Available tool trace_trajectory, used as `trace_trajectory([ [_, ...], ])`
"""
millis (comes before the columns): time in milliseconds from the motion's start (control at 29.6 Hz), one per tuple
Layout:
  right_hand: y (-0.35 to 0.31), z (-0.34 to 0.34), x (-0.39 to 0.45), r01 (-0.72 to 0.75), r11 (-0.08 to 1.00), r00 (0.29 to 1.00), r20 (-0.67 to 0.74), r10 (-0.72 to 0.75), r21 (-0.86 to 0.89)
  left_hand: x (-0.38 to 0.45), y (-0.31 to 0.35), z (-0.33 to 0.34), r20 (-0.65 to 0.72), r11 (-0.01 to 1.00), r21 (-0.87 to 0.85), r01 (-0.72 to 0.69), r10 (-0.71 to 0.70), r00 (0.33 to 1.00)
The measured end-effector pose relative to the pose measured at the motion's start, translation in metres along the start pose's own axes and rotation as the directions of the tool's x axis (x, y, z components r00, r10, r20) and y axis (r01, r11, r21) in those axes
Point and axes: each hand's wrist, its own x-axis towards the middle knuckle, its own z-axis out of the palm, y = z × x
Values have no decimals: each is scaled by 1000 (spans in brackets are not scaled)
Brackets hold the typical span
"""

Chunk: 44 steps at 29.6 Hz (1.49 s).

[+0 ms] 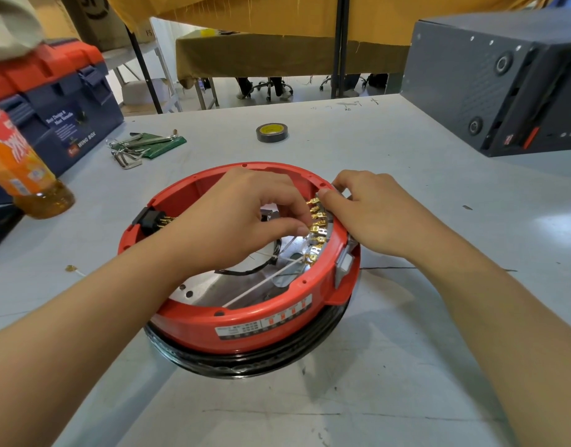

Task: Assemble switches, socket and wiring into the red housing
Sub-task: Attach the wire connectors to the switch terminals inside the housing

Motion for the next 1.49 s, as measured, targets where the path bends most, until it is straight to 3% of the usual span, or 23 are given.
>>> trace_trajectory([
  [675, -1, 1, -1, -6, 1000, 1000, -6, 6, -6, 1, 0, 6, -32, 991, 85, -108, 111, 993],
  [1013, -1, 0, -2, -3, 1000, 1000, -10, 3, -3, -1, -4, 1, 19, 999, -7, -45, 45, 999],
  [1486, -7, -2, -7, -13, 1000, 996, -87, 13, -7, -1, -3, 4, -19, 998, 32, -51, 52, 998],
])
